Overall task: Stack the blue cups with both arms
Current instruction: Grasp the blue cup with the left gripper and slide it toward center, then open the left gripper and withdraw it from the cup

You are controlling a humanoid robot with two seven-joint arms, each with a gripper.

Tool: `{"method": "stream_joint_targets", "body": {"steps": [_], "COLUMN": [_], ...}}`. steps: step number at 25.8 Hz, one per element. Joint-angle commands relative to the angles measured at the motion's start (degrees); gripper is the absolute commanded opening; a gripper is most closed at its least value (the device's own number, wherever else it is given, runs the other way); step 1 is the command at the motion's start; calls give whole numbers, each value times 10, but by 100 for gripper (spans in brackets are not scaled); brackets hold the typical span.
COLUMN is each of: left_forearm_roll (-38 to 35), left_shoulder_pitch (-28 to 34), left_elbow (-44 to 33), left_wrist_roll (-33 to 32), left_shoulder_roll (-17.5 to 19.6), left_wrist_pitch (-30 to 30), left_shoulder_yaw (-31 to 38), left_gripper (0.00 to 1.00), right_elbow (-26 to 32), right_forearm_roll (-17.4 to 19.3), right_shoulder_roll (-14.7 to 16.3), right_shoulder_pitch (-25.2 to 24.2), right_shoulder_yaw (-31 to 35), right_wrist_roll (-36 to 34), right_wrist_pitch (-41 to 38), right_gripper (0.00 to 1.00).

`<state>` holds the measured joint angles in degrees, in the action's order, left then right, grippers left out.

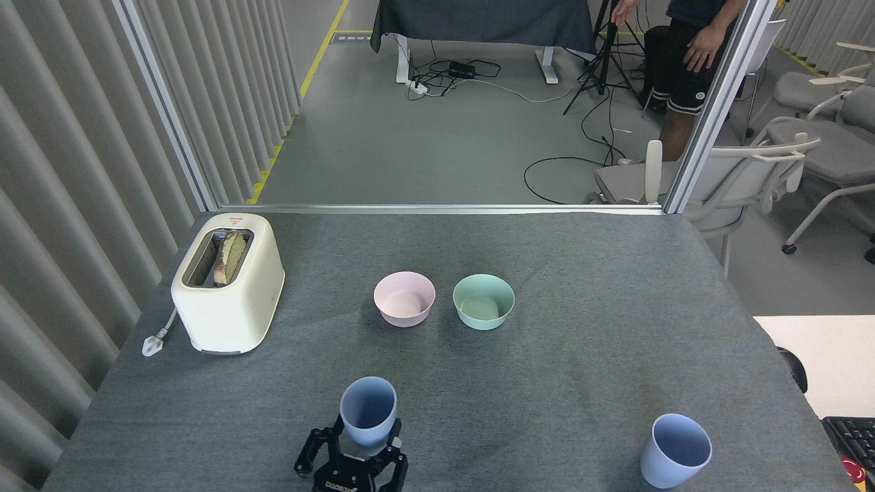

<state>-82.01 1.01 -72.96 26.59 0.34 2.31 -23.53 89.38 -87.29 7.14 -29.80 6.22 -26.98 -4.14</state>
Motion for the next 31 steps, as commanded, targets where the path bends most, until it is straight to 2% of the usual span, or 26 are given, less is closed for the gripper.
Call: {"method": "stream_joint_targets", "body": {"steps": [1, 4, 13, 23, 31], "left_forearm_roll": [-3, -26, -39, -39, -35], "left_shoulder_pitch": [-19, -40, -69, -62, -62], "left_elbow": [34, 79, 129, 137, 155], "left_wrist_roll": [7, 16, 65, 79, 78], "left_shoulder_roll": [-46, -65, -59, -44, -46], "left_wrist_pitch": [1, 3, 4, 1, 1], "left_shoulder_yaw": [-34, -49, -51, -54, -54], "left_gripper": [67, 67, 67, 67, 72], "right_elbow": [0, 0, 0, 0, 0], "right_forearm_roll": [0, 0, 0, 1, 1], "right_shoulder_roll": [0, 0, 0, 1, 0], "right_shoulder_pitch": [-3, -3, -3, -3, -3], "right_shoulder_yaw": [1, 3, 0, 2, 5], "right_wrist_roll": [-1, -2, -3, -3, -3], "right_wrist_pitch": [1, 1, 1, 1, 0], "right_gripper": [100, 100, 100, 100, 100]}}
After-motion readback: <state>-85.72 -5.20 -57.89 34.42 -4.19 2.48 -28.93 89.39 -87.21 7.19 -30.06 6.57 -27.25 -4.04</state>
